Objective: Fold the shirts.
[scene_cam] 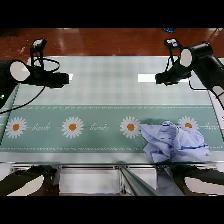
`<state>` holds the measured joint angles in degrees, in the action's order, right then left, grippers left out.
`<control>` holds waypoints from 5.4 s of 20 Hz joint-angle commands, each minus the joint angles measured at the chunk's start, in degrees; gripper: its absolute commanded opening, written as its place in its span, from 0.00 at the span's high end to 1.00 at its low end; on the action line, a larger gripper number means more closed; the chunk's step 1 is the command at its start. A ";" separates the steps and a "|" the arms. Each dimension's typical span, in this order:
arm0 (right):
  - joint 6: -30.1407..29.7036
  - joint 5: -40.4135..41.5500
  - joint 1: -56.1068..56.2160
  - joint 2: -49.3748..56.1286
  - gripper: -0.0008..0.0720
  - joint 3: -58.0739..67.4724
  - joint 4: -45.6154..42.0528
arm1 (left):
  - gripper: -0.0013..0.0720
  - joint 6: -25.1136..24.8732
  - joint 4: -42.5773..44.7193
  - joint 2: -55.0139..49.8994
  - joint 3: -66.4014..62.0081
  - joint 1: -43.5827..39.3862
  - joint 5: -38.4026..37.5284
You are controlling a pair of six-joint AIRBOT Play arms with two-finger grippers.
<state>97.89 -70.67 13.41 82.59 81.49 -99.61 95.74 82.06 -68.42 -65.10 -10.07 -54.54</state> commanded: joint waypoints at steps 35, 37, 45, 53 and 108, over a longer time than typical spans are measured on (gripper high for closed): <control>5.42 -8.46 -6.71 -29.33 0.43 -16.55 -8.92 | 0.29 -2.51 -7.17 8.15 -0.44 -1.90 -4.81; 6.80 -13.29 -10.25 -39.12 0.43 -23.43 -7.30 | 0.29 -6.82 -14.69 13.20 5.57 -4.57 -3.34; 4.55 -21.46 -12.61 -49.94 0.42 -46.14 4.48 | 0.29 -6.54 -15.67 16.68 19.17 -15.10 2.95; 6.71 0.92 -12.63 -36.70 0.42 -55.06 6.62 | 0.29 -5.92 -15.47 16.68 19.17 -13.79 9.01; -5.62 -3.65 -26.14 -46.69 0.43 -36.92 23.65 | 0.29 -6.56 -16.68 21.77 36.11 22.86 -16.04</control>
<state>94.41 -75.24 -1.78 45.58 57.67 -79.96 88.51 67.70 -43.57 -33.54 9.78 -68.79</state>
